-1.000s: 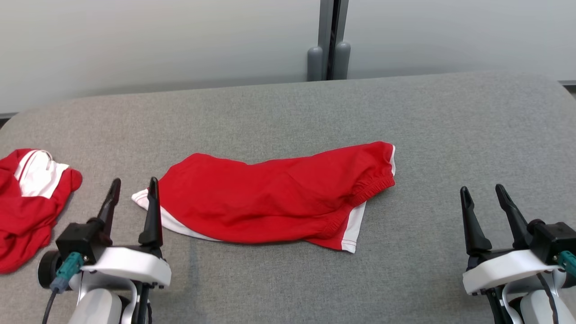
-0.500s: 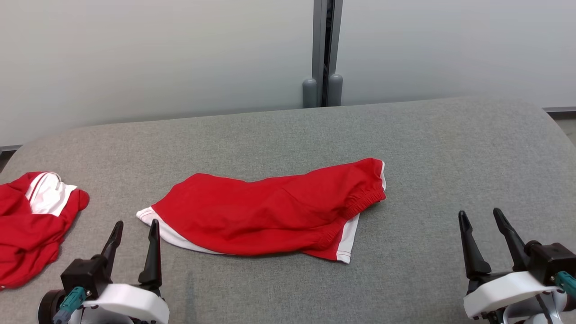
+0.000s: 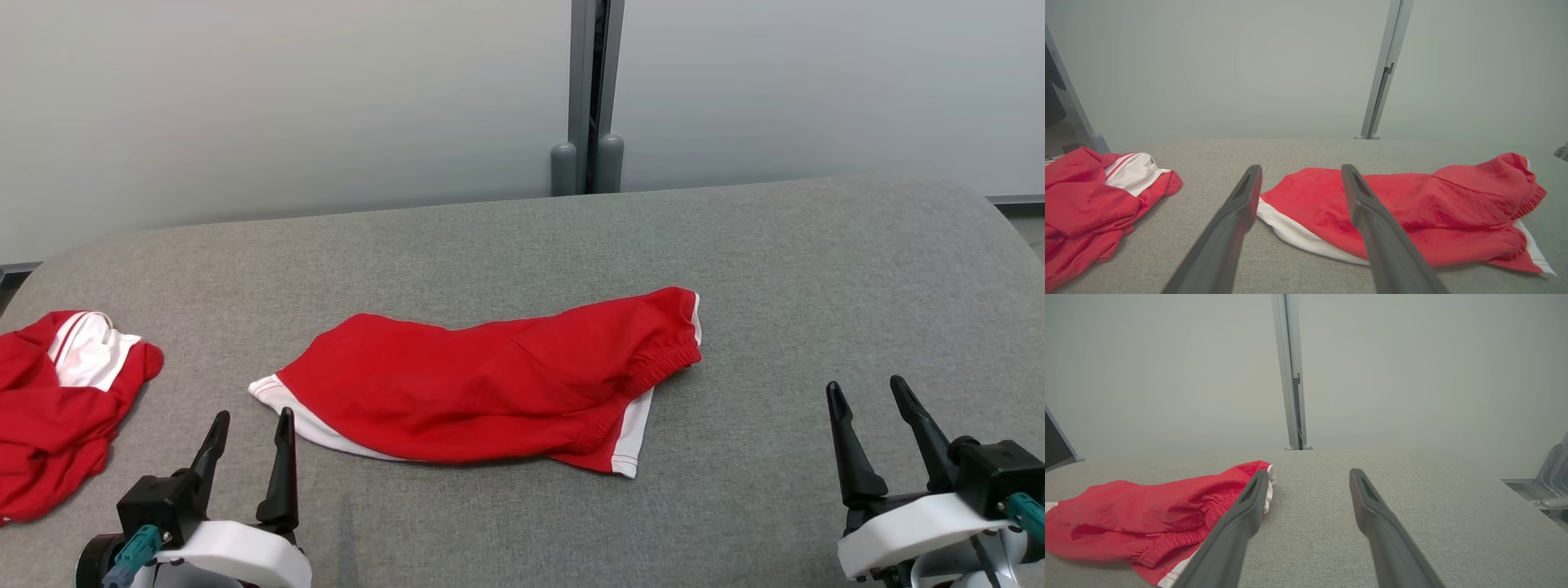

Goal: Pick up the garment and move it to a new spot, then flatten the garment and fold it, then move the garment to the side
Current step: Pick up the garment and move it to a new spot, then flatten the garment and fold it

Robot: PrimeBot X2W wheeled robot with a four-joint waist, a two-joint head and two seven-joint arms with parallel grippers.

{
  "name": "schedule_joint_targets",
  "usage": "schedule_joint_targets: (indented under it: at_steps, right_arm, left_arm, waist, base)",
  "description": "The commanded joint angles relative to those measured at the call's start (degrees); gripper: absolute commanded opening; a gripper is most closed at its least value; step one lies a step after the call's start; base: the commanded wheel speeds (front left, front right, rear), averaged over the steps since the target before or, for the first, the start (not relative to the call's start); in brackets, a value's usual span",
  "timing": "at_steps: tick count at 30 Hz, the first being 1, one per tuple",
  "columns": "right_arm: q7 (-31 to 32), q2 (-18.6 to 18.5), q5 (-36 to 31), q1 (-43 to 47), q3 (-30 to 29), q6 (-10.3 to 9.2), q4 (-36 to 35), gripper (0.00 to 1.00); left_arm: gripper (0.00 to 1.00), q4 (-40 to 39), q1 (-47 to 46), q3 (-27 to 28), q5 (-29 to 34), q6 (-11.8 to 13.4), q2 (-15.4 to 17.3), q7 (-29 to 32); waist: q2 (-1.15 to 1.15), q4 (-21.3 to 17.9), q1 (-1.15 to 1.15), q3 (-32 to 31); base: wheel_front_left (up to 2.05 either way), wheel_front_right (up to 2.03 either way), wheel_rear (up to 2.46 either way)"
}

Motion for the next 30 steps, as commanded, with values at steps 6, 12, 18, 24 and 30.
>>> schedule_joint_targets:
  at_steps: [6,12,18,24,30]
  right_arm:
    - [0.24,-0.01,-0.18,0.74,0.33,0.12,-0.23,1.00]
    - [0.34,-0.03,-0.11,0.97,0.17,0.12,-0.25,1.00]
    - [0.29,0.09,-0.30,1.02,-0.17,0.12,-0.16,1.00]
    - [1.23,0.17,0.22,-1.46,2.30,0.12,-0.41,1.00]
    - [3.84,0.34,2.28,-4.07,10.14,0.12,2.13,1.00]
  left_arm:
    - [1.00,0.56,-0.34,-0.16,-0.74,0.25,0.39,-0.20]
    - [1.00,0.72,-0.61,-0.45,-0.88,0.51,0.33,-0.34]
    - [1.00,0.72,-1.23,-0.96,-0.79,0.53,0.12,-0.30]
    - [1.00,-0.27,-3.34,-1.55,-0.35,0.54,0.07,-0.22]
    - [1.00,-0.74,-6.27,-2.38,-0.05,-0.02,-0.47,-0.51]
  waist:
    - [0.00,-0.11,0.00,0.12]
    - [0.00,0.05,0.00,0.14]
    - [0.00,0.96,0.00,0.40]
    - [0.00,3.13,0.00,3.12]
    - [0.00,5.76,0.00,7.23]
  base:
    - [0.00,0.00,0.00]
    - [0.00,0.00,0.00]
    - [0.00,0.00,0.00]
    - [0.00,0.00,0.00]
    - [0.00,0.00,0.00]
